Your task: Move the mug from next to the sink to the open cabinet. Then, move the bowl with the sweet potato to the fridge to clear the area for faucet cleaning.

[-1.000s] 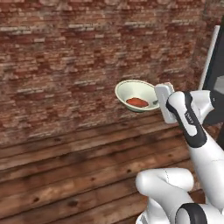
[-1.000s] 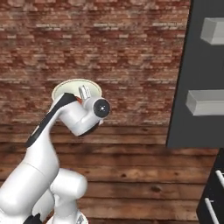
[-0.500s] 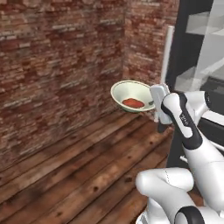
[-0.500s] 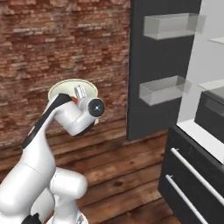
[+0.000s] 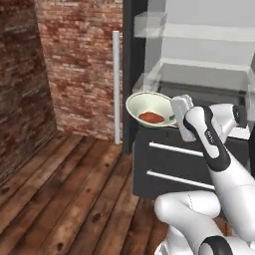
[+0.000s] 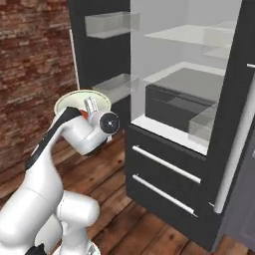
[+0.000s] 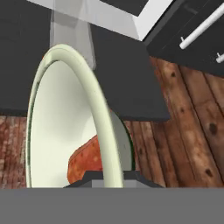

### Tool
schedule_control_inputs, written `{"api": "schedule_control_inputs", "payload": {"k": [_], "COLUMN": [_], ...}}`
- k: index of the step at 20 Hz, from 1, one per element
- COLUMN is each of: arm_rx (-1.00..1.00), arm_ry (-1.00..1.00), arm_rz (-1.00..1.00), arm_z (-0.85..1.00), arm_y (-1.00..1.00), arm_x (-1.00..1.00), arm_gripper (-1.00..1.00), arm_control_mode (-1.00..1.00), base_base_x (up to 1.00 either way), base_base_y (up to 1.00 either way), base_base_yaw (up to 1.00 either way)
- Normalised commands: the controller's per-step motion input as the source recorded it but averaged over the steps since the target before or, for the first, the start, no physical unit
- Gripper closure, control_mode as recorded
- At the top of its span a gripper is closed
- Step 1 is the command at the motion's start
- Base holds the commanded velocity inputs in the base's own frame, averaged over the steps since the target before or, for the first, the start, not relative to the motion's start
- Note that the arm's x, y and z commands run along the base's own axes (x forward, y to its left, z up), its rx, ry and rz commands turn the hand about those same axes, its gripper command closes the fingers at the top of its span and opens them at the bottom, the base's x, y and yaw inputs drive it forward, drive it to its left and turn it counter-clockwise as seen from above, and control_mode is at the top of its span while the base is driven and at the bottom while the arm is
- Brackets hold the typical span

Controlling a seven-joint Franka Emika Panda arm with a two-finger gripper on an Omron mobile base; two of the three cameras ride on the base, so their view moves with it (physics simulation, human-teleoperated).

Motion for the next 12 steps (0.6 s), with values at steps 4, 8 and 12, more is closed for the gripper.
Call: {"api": "schedule_control_inputs", "payload": {"k": [4,8,12], "arm_rx": [0.0,0.0,0.0], "arm_ry": [0.0,0.0,0.0], "arm_rz": [0.0,0.0,0.0], "arm_z": [0.0,0.0,0.0], "arm_y": [0.0,0.0,0.0], "arm_x": [0.0,0.0,0.0], "arm_gripper": [1.0,1.0,1.0], "arm_control_mode": [1.0,1.0,1.0], "base_base_x": [0.01,0.47,0.72], "base_base_y": [-0.15,-0.02,0.23], "base_base_yaw": [-0.74,-0.72,-0.57]}}
